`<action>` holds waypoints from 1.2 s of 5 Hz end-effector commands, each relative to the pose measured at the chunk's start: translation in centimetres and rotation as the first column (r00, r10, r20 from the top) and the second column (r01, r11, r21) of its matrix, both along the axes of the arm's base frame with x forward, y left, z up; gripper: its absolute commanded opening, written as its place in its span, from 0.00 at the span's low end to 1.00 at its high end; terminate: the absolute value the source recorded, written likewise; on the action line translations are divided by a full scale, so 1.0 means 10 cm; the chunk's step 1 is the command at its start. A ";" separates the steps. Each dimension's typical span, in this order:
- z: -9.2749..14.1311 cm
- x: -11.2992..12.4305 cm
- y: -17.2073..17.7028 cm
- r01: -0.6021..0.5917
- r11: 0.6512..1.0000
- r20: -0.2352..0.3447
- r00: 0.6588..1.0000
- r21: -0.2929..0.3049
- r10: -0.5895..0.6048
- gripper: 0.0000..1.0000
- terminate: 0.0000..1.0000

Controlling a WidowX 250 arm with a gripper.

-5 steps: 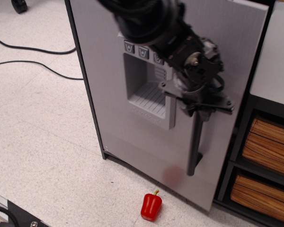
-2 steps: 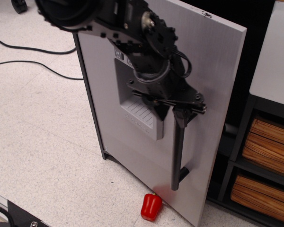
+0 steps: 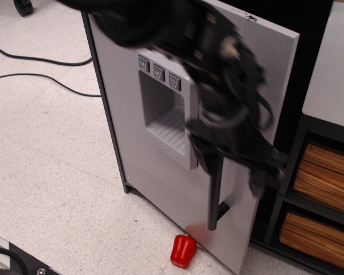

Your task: Open fridge

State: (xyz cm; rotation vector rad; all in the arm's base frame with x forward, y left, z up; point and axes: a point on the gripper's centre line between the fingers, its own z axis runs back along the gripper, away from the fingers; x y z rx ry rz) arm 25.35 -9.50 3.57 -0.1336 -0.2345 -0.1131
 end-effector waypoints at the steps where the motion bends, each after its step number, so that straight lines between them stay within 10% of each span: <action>1: -0.16 0.25 -0.64 0.100 0.995 0.010 0.995 0.012 -0.100 1.00 0.00; 3: -0.30 0.62 -1.13 0.169 0.985 0.035 0.985 0.036 -0.170 1.00 0.00; 6: -0.24 0.92 -0.90 0.116 0.985 0.023 0.993 0.130 -0.120 1.00 0.00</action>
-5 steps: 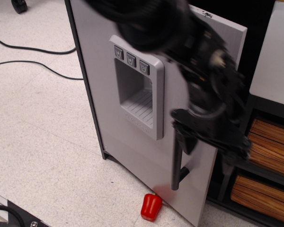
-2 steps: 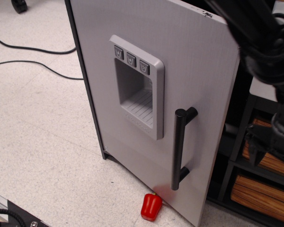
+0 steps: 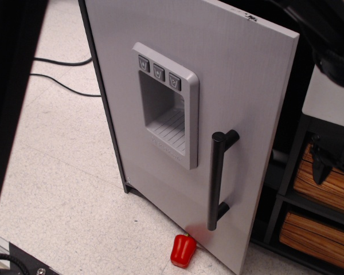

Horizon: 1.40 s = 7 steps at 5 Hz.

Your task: Open fridge

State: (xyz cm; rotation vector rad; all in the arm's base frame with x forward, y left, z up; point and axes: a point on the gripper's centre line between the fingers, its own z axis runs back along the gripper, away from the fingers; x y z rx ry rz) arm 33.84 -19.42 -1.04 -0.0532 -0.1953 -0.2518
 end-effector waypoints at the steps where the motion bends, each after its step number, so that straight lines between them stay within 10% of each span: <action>1: 0.23 -0.03 0.23 0.009 0.995 0.052 0.999 0.099 -0.014 1.00 0.00; 7: 0.38 -0.80 1.56 -0.061 0.979 0.114 0.993 0.195 0.040 1.00 0.00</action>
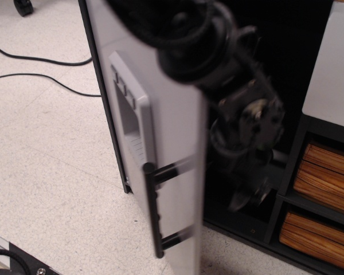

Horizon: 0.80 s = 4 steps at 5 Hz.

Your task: Open fridge

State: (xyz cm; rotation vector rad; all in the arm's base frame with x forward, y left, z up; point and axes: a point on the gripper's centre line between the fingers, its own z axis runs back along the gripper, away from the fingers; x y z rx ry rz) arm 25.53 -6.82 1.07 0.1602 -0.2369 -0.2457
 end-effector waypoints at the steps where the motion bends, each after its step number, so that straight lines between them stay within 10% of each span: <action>1: 0.21 -0.09 0.59 -0.005 1.000 -0.007 1.000 -0.015 0.005 1.00 0.00; 3: 0.43 -0.25 1.09 -0.006 0.999 -0.070 0.998 -0.044 0.003 1.00 0.00; 4: 0.39 -0.28 1.27 -0.017 0.999 -0.078 0.997 -0.030 0.015 1.00 1.00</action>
